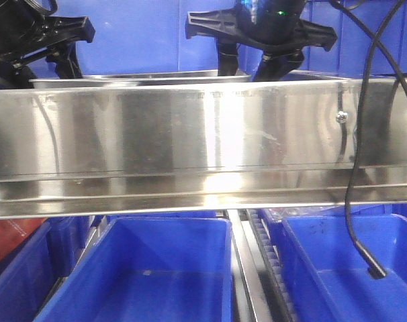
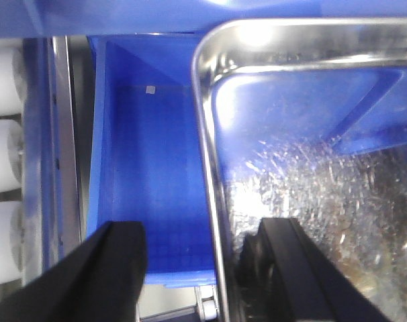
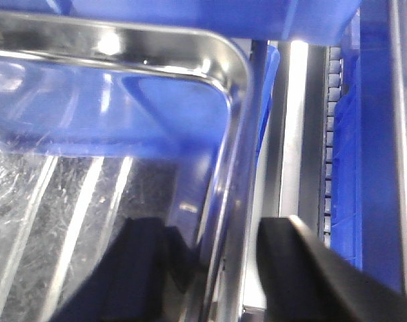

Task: Stack silver trays without gaps
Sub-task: 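Close both grippers on the tray rims and lift it off the shelf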

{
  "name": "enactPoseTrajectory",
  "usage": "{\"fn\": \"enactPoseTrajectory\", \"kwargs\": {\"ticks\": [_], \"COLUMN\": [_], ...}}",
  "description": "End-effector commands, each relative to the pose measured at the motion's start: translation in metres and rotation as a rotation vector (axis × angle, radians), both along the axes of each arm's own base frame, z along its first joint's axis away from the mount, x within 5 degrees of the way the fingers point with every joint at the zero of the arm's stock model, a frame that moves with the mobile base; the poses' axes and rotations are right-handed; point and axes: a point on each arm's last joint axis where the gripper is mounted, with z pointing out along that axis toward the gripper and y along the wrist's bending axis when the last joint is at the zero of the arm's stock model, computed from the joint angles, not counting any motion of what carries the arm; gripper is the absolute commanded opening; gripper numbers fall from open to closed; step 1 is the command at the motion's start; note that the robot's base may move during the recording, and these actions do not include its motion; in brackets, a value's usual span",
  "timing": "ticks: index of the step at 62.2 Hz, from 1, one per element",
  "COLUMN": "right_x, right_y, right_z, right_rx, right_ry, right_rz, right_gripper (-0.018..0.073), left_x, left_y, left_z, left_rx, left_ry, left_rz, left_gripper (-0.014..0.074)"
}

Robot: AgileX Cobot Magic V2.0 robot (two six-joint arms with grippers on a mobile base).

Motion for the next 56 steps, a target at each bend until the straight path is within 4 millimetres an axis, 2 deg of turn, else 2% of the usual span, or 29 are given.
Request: {"fn": "enactPoseTrajectory", "kwargs": {"ticks": [1,7,11,29,40,56], "right_x": [0.001,0.001,0.001,-0.003,-0.009,-0.024], "right_y": [0.0,0.0,0.0,-0.001,0.004,0.007], "right_z": [0.002,0.002,0.001,0.003,0.015,0.048], "right_rx": [0.0,-0.006,-0.007,-0.062,-0.061,-0.034], "right_ry": [-0.011,-0.001,0.001,0.0,-0.05,-0.161], "right_rz": [0.002,0.001,0.001,0.021,0.049,0.077], "right_gripper": [0.0104,-0.0024,-0.008,-0.0065,-0.0065,-0.0065], "left_x": [0.001,0.002,0.003,0.001,-0.008,-0.03], "left_y": [0.0,0.0,0.0,-0.002,0.001,0.006], "left_z": [-0.001,-0.001,0.0,0.007,0.033,0.075], "left_rx": [-0.005,-0.009,-0.013,-0.058,-0.077,-0.109], "left_ry": [0.012,0.005,-0.011,-0.038,-0.12,-0.244], "left_rz": [0.007,0.009,0.008,0.023,0.023,0.019], "left_gripper": [0.0153,-0.0038,-0.0009,0.0004,-0.0001,-0.0006]}}
